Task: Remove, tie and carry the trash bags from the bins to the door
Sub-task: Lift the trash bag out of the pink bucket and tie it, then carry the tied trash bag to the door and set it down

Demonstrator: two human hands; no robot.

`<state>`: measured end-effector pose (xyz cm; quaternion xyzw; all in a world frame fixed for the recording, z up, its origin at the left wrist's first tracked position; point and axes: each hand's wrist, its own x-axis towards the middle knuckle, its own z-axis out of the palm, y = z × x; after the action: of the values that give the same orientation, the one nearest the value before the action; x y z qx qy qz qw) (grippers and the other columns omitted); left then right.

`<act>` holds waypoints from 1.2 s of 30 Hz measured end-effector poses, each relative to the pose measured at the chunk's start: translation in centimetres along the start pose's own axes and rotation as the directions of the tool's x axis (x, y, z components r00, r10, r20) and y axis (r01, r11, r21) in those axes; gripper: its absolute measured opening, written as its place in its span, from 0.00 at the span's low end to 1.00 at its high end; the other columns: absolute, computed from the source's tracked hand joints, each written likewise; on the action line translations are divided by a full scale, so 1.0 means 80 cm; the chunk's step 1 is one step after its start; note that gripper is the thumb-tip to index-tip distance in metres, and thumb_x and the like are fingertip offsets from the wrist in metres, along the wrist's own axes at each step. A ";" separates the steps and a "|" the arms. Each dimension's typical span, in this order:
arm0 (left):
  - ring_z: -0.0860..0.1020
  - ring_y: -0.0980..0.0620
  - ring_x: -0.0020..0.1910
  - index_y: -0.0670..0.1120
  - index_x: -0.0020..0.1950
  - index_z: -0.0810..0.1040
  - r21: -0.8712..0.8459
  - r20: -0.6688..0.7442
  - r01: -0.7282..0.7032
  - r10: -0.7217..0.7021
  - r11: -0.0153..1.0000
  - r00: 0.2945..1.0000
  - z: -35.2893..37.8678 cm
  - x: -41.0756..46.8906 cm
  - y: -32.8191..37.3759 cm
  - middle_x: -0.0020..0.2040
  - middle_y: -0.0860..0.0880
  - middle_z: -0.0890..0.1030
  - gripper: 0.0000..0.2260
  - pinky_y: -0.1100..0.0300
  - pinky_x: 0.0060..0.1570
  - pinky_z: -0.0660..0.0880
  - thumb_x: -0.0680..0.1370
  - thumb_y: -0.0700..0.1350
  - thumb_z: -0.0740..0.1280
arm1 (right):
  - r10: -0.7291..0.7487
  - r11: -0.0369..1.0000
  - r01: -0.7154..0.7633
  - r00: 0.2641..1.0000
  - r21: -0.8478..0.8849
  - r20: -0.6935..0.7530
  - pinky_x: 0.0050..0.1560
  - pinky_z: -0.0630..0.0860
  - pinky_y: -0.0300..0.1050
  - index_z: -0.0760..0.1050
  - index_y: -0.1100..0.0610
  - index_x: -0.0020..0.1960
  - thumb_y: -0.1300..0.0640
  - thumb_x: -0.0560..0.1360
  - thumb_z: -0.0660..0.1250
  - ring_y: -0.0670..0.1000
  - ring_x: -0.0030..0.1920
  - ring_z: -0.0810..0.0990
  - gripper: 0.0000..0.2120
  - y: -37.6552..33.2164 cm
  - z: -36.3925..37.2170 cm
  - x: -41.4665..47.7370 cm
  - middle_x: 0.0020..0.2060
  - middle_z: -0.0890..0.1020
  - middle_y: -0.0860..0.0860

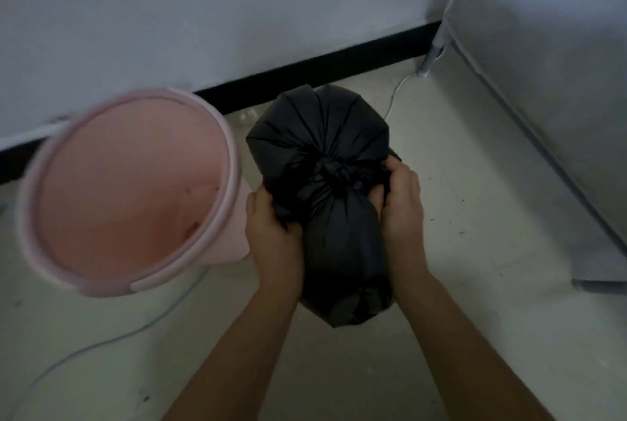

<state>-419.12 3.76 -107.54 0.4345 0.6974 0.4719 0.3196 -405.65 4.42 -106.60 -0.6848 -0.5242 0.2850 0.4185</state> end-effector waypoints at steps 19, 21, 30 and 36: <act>0.75 0.49 0.50 0.44 0.58 0.74 -0.158 0.205 -0.310 0.338 0.937 0.919 -0.194 -0.033 0.877 0.53 0.43 0.78 0.15 0.59 0.49 0.69 0.73 0.42 0.59 | -0.049 0.967 0.074 0.993 0.242 -0.106 0.53 0.71 0.36 0.69 0.53 0.62 0.39 0.70 0.47 0.45 0.51 0.70 0.29 -0.720 -0.534 0.083 0.52 0.69 0.48; 0.78 0.46 0.53 0.49 0.59 0.75 -0.208 0.254 -0.280 0.328 0.937 0.910 -0.209 -0.040 0.923 0.53 0.48 0.80 0.10 0.51 0.55 0.74 0.79 0.43 0.60 | -0.120 0.973 0.142 0.985 0.181 -0.125 0.57 0.74 0.43 0.66 0.58 0.68 0.45 0.76 0.51 0.47 0.54 0.72 0.26 -0.749 -0.580 0.073 0.55 0.72 0.50; 0.71 0.61 0.68 0.56 0.75 0.66 -0.485 0.539 -0.433 0.649 0.760 0.536 -0.261 -0.136 0.999 0.68 0.57 0.74 0.19 0.60 0.69 0.68 0.84 0.56 0.55 | -0.044 0.992 0.091 0.907 0.091 -0.418 0.60 0.75 0.44 0.49 0.42 0.75 0.55 0.83 0.58 0.42 0.55 0.80 0.27 -0.785 -0.710 -0.115 0.56 0.79 0.44; 0.73 0.56 0.63 0.59 0.76 0.63 -0.542 0.659 -0.594 0.739 0.595 0.139 -0.243 -0.280 1.008 0.66 0.53 0.73 0.21 0.58 0.62 0.69 0.83 0.56 0.58 | -0.018 0.899 -0.264 0.773 -0.348 -0.634 0.56 0.75 0.51 0.48 0.42 0.80 0.52 0.81 0.61 0.56 0.59 0.77 0.33 -0.776 -0.776 -0.311 0.66 0.73 0.52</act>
<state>-401.86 -9.70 -24.47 0.8397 0.1409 0.3389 0.4002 -391.13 -30.19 -23.43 -0.8466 -0.3577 -0.0485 0.3910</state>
